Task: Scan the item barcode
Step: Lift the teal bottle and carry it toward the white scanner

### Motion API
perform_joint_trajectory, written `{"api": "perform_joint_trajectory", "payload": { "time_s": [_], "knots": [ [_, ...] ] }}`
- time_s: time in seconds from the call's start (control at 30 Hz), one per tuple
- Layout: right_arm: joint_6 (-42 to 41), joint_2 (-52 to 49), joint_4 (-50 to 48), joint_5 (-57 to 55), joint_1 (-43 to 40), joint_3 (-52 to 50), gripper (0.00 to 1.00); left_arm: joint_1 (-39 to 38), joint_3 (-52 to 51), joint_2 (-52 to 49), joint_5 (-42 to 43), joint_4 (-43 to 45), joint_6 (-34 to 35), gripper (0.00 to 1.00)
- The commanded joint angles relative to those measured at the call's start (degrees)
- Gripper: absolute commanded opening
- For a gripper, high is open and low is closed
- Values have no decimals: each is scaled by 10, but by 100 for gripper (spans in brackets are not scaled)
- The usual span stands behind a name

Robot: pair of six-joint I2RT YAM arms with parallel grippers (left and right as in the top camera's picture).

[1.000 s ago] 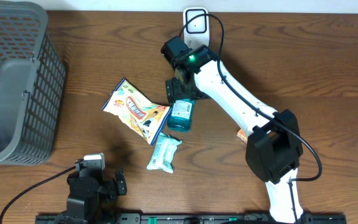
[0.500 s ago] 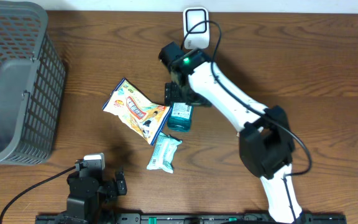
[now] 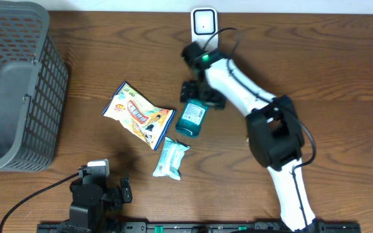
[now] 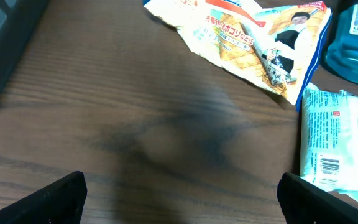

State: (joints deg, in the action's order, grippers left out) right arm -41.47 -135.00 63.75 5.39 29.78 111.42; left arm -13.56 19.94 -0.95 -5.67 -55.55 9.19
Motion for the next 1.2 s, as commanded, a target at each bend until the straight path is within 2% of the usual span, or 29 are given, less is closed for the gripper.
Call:
{"api": "perform_joint_trajectory", "payload": {
  "time_s": [0.0, 0.1, 0.2, 0.43, 0.53, 0.67, 0.9, 1.0, 1.17],
  "knots": [
    [22, 8, -10, 32, -13, 3, 97, -1, -1, 3, 5, -5, 1, 98],
    [21, 8, -28, 29, -11, 3, 99, -1, -1, 3, 5, -5, 1, 98],
    [-4, 8, -40, 31, -9, 3, 96, -1, -1, 3, 5, -5, 1, 98],
    [-107, 7, -16, 3, 8, -2, 90, -1, -1, 3, 5, -5, 1, 98],
    [-165, 2, -13, -15, 16, -6, 82, -1, -1, 3, 5, -5, 1, 98],
    [-201, -7, -14, -30, 18, -6, 78, -1, -1, 3, 5, -5, 1, 98],
    [-199, -35, -17, -70, 15, -6, 68, -1, -1, 3, 5, -5, 1, 98],
    [-168, -40, -20, -69, 15, -6, 59, -1, -1, 3, 5, -5, 1, 98],
    [-101, -23, -16, -63, 7, 1, 52, -1, -1, 3, 5, -5, 1, 98]
  ]
}}
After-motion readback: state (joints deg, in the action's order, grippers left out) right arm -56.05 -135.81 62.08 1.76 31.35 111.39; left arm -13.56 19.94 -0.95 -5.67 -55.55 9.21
